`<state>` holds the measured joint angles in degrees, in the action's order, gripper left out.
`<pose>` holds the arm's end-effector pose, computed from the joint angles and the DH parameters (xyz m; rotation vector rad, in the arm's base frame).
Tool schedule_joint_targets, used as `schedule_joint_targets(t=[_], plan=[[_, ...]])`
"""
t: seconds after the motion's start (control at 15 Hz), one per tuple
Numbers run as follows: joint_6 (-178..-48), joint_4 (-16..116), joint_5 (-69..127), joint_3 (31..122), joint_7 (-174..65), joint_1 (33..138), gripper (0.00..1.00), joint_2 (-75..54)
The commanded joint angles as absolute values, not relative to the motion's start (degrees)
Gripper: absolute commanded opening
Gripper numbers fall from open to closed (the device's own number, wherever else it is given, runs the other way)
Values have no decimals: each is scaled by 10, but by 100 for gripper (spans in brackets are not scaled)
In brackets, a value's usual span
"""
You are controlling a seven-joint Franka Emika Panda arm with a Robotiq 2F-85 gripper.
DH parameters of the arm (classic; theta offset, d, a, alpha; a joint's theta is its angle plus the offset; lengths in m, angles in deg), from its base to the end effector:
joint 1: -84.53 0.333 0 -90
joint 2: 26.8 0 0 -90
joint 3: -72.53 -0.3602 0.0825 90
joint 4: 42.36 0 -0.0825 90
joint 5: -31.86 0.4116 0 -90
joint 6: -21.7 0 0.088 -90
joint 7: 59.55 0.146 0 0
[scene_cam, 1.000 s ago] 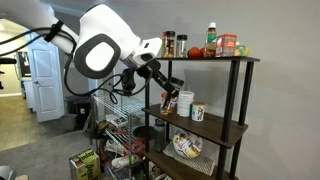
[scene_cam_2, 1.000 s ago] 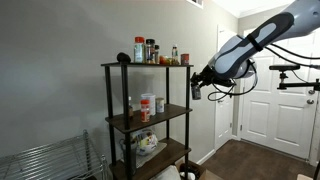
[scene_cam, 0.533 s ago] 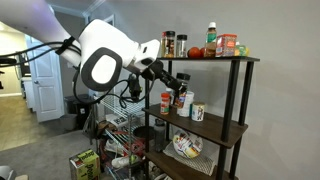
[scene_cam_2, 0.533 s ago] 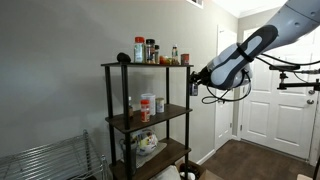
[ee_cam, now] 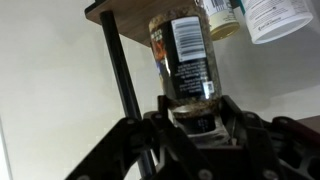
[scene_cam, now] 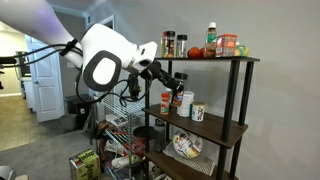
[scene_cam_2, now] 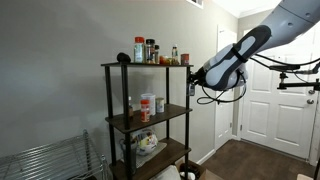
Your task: Move the spice jar from the top shelf to the second one
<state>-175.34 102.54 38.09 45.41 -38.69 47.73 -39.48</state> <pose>0.5265 -0.0930 0.4920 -2.5150 0.7844 -1.6365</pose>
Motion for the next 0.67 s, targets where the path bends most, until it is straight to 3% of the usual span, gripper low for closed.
schedule_joint_targets(t=[0.0,0.53,0.6], plan=[[-1753,1025,381,454,-387,477,54,-395],[-1753,1025,381,453,-387,474,54,-395],[-1753,1025,381,453,-387,474,29,-395]])
